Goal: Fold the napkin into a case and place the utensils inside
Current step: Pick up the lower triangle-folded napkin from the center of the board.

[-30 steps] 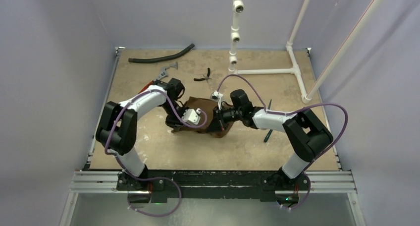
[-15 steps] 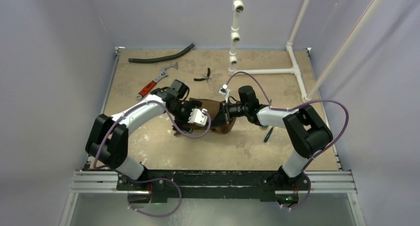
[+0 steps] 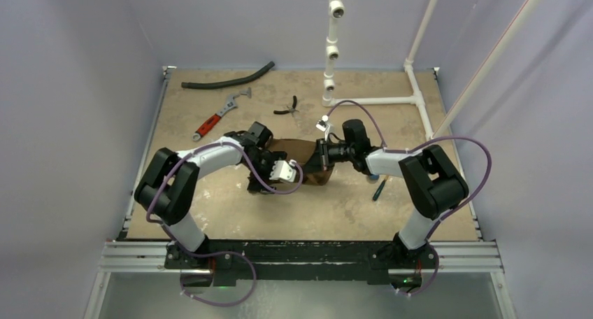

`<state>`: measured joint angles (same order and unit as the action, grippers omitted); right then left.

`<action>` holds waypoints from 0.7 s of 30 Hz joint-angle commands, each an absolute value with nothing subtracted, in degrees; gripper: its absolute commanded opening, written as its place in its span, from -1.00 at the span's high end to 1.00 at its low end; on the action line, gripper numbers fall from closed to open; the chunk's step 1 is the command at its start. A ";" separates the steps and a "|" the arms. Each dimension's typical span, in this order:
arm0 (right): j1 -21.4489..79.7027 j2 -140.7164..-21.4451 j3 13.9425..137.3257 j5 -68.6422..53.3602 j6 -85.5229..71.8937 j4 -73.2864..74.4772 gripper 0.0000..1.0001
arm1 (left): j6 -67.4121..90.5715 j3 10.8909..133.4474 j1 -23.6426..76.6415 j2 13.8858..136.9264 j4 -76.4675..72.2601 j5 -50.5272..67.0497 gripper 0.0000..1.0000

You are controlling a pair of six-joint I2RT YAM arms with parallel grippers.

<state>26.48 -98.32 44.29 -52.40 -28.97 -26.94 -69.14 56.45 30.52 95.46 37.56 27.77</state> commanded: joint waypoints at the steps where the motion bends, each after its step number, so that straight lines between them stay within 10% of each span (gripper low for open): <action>1: 24.94 -99.33 43.02 -51.58 -31.81 -30.36 0.91 | -68.40 56.45 30.76 97.01 35.21 28.56 -0.72; 13: 23.12 -98.22 43.29 -51.00 -31.10 -27.46 0.88 | -66.74 61.13 30.50 97.88 37.93 28.54 0.98; 18: 23.42 -96.12 42.90 -52.56 -29.11 -26.78 0.65 | -64.61 64.82 29.82 97.04 40.36 27.72 0.93; 21: 23.58 -91.02 43.46 -53.48 -23.57 -18.91 0.18 | -64.89 69.31 27.59 95.97 48.04 32.41 0.25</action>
<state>23.31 -98.08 43.42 -51.66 -30.37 -26.13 -66.13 62.76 30.02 97.82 40.21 27.03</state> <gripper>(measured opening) 0.315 0.203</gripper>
